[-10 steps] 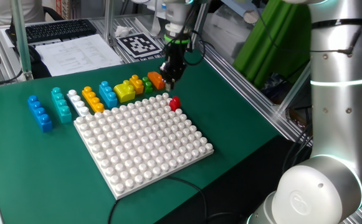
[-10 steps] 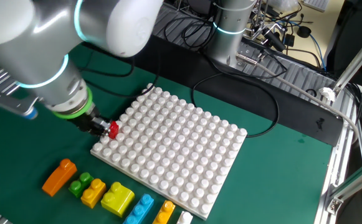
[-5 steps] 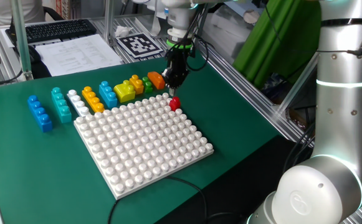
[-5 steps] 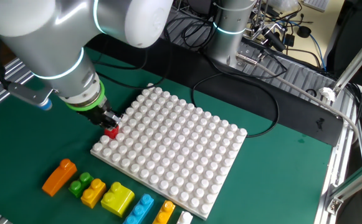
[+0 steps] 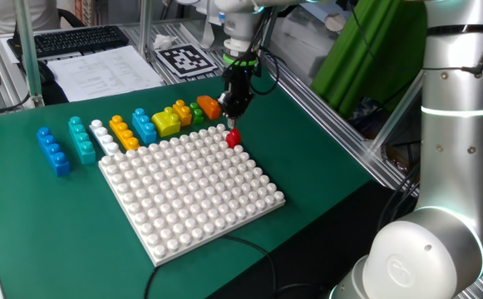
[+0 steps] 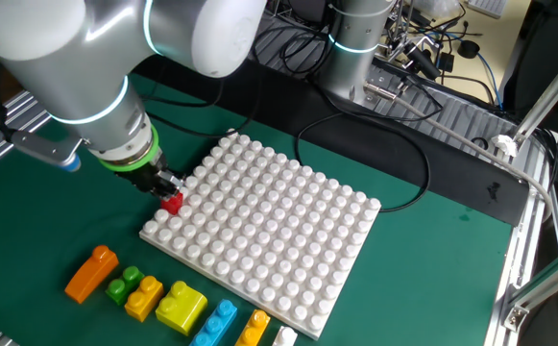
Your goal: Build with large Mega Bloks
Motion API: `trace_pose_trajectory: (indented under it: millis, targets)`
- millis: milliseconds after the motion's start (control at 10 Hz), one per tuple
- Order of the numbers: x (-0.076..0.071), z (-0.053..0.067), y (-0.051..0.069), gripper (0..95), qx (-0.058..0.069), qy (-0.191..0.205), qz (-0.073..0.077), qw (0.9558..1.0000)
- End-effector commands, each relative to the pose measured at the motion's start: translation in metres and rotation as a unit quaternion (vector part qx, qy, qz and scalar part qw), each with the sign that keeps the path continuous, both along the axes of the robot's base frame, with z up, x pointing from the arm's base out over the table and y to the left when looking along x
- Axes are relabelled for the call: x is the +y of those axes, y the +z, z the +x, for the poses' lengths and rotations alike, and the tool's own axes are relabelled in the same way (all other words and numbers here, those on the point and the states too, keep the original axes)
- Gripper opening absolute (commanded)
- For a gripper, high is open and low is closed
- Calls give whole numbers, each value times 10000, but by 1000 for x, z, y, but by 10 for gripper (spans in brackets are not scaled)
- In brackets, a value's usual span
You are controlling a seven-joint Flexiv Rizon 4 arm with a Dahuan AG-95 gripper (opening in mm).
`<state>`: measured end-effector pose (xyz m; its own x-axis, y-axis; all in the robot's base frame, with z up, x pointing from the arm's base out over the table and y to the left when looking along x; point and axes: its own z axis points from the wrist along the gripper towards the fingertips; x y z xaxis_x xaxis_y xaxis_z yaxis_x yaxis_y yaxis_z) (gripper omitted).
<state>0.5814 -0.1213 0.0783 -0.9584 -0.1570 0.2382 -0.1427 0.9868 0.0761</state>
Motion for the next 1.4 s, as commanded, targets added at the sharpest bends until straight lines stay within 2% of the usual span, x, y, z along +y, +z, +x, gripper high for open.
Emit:
trace_pose_trajectory:
  millis: [100,1100,1300,1400]
  targets:
    - [-6,-1,-4,0,-5,57,20,10000]
    - [-1,6,-22,0,-138,74,-4,9999]
    - [-1,6,-20,0,-63,-98,85,9999]
    - [0,5,-15,0,17,-314,182,9993]
